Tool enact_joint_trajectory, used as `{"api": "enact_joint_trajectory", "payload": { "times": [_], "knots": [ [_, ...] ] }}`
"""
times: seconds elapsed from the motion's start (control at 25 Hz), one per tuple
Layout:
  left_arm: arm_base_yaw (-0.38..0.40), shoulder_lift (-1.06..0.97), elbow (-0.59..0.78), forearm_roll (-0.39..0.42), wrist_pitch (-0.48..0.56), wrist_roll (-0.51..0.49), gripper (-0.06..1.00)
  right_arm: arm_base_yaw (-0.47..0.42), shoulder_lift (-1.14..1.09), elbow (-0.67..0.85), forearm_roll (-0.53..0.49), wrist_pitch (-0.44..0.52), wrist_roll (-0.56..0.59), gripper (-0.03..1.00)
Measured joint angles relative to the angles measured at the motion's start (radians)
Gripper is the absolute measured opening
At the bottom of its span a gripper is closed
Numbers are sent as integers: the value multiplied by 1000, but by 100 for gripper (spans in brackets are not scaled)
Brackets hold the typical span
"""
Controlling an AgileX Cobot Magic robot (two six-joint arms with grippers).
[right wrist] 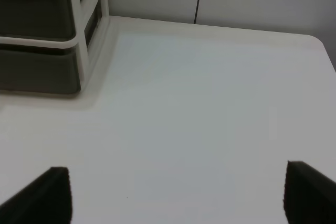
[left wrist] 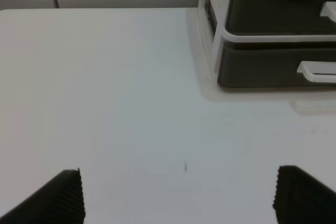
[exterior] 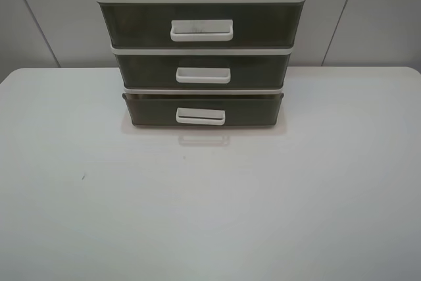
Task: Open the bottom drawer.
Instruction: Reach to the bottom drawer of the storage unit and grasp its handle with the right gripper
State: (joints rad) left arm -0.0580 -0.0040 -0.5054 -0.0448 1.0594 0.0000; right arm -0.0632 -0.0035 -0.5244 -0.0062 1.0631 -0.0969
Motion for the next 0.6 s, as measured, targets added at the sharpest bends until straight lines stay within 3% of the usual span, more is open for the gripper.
{"api": "enact_joint_trajectory", "payload": {
  "times": [0.6],
  "knots": [
    [0, 0, 0, 0, 0, 0, 74, 0, 0, 0, -10, 0, 4, 80]
  ]
}}
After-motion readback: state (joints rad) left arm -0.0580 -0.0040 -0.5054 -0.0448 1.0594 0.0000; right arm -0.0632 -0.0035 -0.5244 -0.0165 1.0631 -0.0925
